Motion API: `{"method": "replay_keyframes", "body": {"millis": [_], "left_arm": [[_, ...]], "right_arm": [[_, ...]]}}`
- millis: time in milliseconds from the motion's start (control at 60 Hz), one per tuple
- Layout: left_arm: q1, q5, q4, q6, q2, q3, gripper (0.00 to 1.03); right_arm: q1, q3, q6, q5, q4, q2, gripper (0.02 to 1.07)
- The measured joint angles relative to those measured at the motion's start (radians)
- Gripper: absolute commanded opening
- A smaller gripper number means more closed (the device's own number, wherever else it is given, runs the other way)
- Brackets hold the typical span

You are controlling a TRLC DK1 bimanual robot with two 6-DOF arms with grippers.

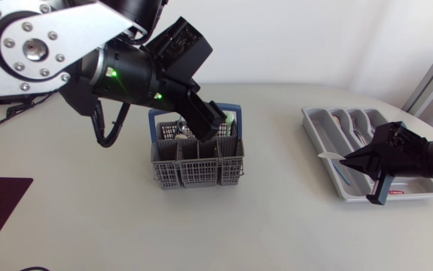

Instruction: Sort the cutlery from the basket into the organizer compartments.

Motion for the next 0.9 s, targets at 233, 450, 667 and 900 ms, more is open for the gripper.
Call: {"method": "replay_keyframes", "body": {"millis": [233,450,667,900], "left_arm": [[-0.003,-0.023,0.04,0.01,-0.044,-0.043,0.98],[-0.018,-0.04,0.059,0.017,-0.05,-0.058,0.98],[-0.041,-0.066,0.097,0.026,-0.053,-0.076,0.98],[-0.06,-0.099,0.143,0.034,-0.078,-0.133,0.98]], "right_arm": [[-0.188,0.099,-0.199,-0.056,-0.142,0.14,0.11],[-0.333,0.227,-0.371,-0.071,-0.272,0.303,0.11],[-0.424,0.352,-0.481,-0.068,-0.344,0.452,0.11],[-0.47,0.542,-0.561,-0.03,-0.419,0.626,0.11]]}}
